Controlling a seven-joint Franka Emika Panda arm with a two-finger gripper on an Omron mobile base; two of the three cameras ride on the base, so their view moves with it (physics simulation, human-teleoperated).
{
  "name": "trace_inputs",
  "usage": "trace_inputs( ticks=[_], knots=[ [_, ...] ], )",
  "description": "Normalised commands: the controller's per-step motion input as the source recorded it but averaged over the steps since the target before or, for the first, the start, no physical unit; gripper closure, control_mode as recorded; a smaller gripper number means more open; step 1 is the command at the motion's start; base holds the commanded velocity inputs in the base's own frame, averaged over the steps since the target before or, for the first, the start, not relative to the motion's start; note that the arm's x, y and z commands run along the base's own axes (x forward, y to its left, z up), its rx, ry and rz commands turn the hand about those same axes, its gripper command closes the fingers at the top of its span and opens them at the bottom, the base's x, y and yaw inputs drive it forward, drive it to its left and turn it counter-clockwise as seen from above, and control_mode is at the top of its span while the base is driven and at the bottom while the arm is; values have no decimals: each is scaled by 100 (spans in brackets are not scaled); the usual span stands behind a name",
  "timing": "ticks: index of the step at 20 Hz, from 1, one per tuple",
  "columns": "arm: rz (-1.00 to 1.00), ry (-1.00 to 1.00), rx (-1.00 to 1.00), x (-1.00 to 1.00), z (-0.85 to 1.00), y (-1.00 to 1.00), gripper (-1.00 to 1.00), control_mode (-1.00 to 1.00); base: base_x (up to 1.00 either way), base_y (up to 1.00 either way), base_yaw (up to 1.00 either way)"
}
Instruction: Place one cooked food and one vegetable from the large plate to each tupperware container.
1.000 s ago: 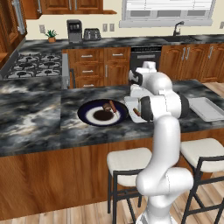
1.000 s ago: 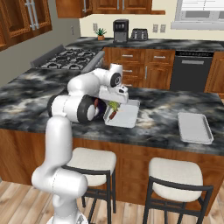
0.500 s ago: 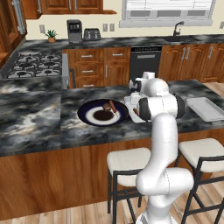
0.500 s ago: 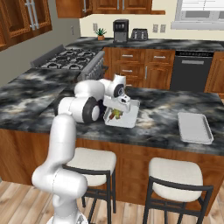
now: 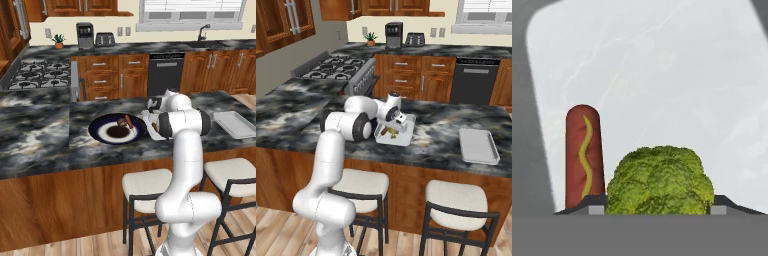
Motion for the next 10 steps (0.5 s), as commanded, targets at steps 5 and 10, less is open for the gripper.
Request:
trace_inputs(
  ticks=[5,10],
  knots=[
    [-5,-6,1,-11,-25,8,-100,-100,0,0,0],
    [-8,-4,0,-43,19,17,-100,-100,0,0,0]
  ],
)
